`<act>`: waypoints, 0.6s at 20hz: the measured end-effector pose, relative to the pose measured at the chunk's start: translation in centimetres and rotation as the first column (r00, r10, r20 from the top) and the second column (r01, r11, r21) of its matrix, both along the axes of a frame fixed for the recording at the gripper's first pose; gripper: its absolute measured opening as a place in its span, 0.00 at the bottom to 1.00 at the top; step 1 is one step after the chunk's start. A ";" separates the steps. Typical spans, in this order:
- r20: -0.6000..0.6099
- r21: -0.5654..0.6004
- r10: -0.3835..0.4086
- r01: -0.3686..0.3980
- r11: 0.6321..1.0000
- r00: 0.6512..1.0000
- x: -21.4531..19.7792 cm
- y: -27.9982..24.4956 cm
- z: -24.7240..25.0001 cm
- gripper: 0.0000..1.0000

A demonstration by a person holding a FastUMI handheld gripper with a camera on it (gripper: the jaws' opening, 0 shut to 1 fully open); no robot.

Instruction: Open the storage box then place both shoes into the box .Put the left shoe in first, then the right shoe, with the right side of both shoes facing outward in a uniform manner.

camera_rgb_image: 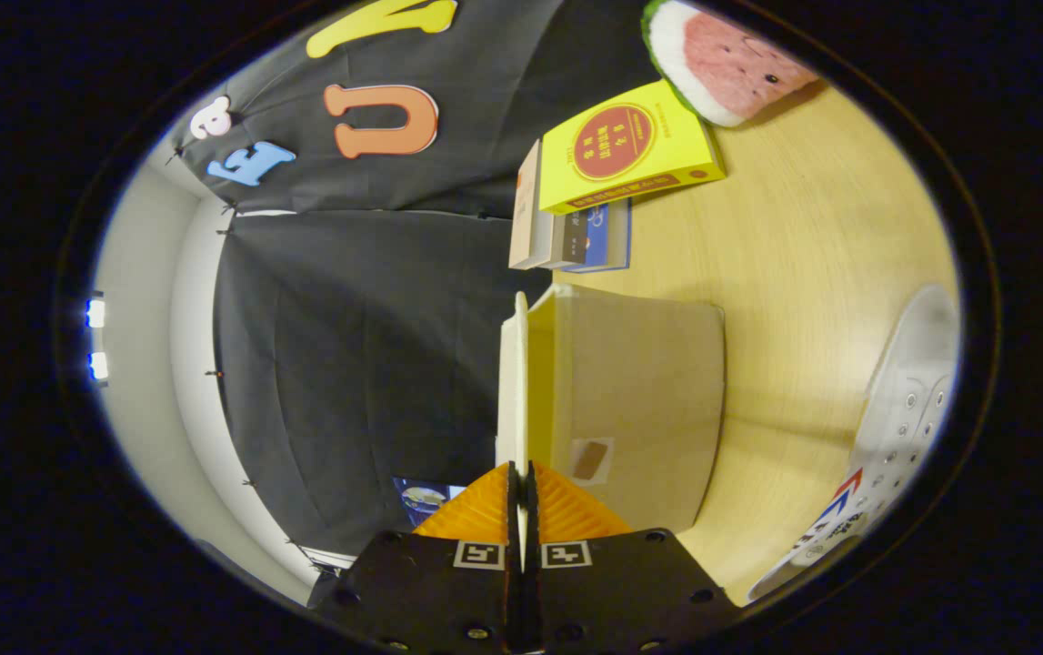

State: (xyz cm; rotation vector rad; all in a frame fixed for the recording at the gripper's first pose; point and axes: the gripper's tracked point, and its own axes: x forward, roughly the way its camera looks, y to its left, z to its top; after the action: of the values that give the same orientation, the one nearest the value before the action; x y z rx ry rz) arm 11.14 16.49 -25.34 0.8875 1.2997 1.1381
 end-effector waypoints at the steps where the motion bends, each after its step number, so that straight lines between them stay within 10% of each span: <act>1: 0.003 0.006 -0.003 0.003 1.000 1.000 -0.2 0.3 1.1 0.00; 12: 0.263 -0.041 0.077 -0.068 0.997 0.962 -3.5 11.9 13.1 0.03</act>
State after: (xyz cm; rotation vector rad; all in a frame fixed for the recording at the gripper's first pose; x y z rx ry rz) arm 7.69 28.42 -12.26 0.6430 1.1334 1.2442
